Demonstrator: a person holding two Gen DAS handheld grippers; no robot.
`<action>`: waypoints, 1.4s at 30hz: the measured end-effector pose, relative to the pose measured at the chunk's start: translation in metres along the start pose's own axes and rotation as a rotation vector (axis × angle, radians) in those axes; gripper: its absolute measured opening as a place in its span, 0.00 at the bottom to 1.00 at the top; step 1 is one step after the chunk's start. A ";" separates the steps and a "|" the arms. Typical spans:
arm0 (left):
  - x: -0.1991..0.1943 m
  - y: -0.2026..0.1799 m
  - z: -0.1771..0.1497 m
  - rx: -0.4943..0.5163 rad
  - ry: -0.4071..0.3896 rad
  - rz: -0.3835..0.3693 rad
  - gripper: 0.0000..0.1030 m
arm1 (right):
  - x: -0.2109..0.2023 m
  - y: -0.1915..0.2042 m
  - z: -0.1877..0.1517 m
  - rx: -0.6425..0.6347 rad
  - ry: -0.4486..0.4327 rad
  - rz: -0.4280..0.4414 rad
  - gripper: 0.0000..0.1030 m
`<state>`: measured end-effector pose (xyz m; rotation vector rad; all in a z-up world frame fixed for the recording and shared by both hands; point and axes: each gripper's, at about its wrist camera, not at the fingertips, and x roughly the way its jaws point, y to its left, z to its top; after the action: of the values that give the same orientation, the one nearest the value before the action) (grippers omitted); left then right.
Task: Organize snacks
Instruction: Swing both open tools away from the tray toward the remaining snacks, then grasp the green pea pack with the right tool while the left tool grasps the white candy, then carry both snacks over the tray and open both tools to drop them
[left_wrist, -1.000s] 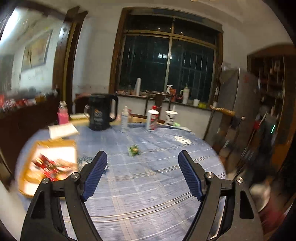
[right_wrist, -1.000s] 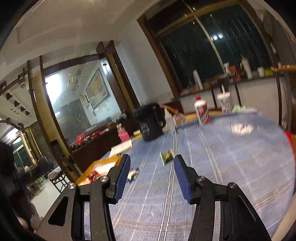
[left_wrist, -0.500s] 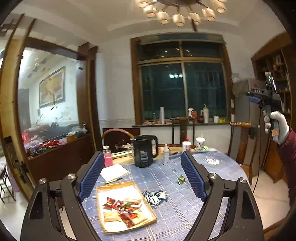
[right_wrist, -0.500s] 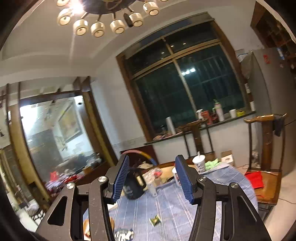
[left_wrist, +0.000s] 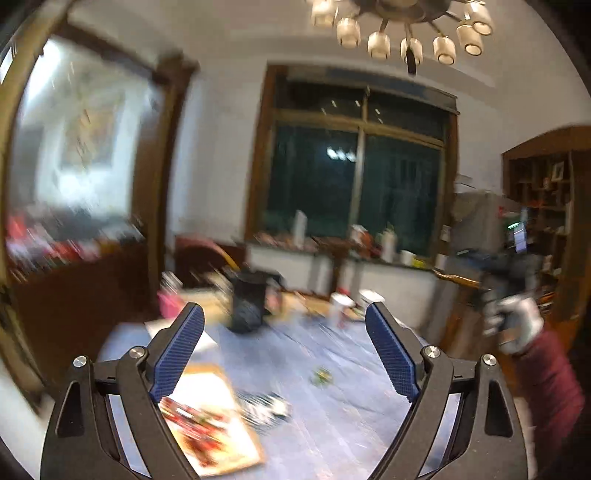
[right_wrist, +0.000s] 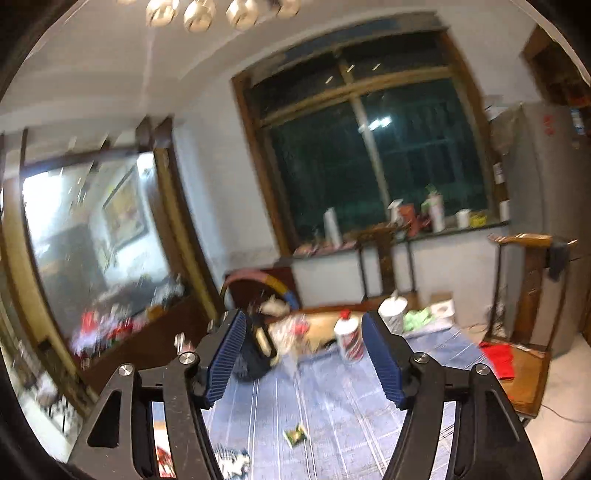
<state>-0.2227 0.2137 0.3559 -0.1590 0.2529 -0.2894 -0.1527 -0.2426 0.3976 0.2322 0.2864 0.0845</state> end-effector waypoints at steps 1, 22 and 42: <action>0.015 0.000 -0.011 -0.027 0.027 -0.005 0.87 | 0.021 -0.001 -0.015 -0.012 0.044 0.017 0.66; 0.343 0.043 -0.219 -0.297 0.708 0.100 0.85 | 0.384 -0.038 -0.283 0.238 0.743 0.187 0.66; 0.371 0.006 -0.252 -0.003 0.769 0.220 0.18 | 0.393 0.009 -0.295 -0.045 0.706 0.093 0.35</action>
<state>0.0549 0.0780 0.0309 -0.0149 1.0266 -0.1189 0.1371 -0.1251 0.0190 0.1638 0.9757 0.2662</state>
